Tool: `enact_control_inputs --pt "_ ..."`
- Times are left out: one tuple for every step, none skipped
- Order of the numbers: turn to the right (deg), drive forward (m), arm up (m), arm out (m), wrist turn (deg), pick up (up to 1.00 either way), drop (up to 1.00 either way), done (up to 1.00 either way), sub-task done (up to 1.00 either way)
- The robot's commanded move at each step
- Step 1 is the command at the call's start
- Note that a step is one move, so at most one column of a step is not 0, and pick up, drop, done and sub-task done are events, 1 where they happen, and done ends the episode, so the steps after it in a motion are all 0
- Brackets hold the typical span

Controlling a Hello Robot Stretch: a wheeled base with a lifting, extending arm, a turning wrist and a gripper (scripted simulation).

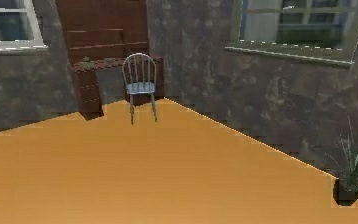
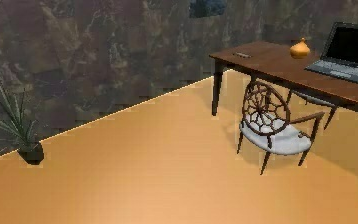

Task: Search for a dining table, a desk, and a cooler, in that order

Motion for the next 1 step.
enact_control_inputs --pt "3.0 0.00 0.00 0.00 0.0 0.00 0.00 0.00 0.00"
